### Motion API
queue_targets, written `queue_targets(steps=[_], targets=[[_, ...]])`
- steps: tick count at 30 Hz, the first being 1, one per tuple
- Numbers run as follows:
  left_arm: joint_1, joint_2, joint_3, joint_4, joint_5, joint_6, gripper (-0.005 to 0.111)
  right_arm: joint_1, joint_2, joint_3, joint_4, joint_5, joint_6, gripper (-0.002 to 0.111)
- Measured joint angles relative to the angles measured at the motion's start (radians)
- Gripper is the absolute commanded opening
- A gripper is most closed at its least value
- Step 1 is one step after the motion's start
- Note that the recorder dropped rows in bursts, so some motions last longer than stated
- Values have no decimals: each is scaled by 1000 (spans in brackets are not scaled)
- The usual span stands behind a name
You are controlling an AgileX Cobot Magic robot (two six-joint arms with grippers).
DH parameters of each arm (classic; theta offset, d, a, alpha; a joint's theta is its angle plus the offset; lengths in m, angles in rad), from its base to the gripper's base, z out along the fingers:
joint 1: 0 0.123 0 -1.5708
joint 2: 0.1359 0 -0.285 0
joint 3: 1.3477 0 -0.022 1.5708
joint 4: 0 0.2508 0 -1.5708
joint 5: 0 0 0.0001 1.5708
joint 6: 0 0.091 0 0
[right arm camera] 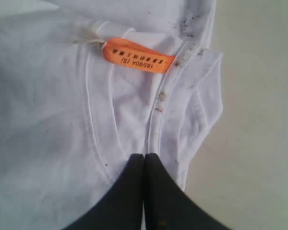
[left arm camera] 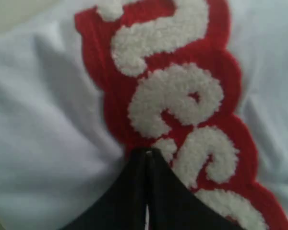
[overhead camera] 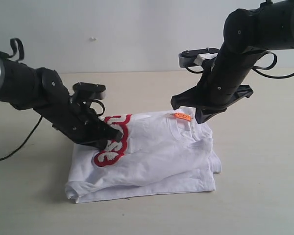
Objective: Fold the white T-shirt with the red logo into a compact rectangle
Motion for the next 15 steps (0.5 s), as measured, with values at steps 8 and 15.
queue_targets(steps=[8,15], targets=[[125,33,-51,-7,78,-25,0,0,0,0,3,-19,0,0],[174,22,-29,-3,84,-58,0,0,0,1,3,-25,-6,0]])
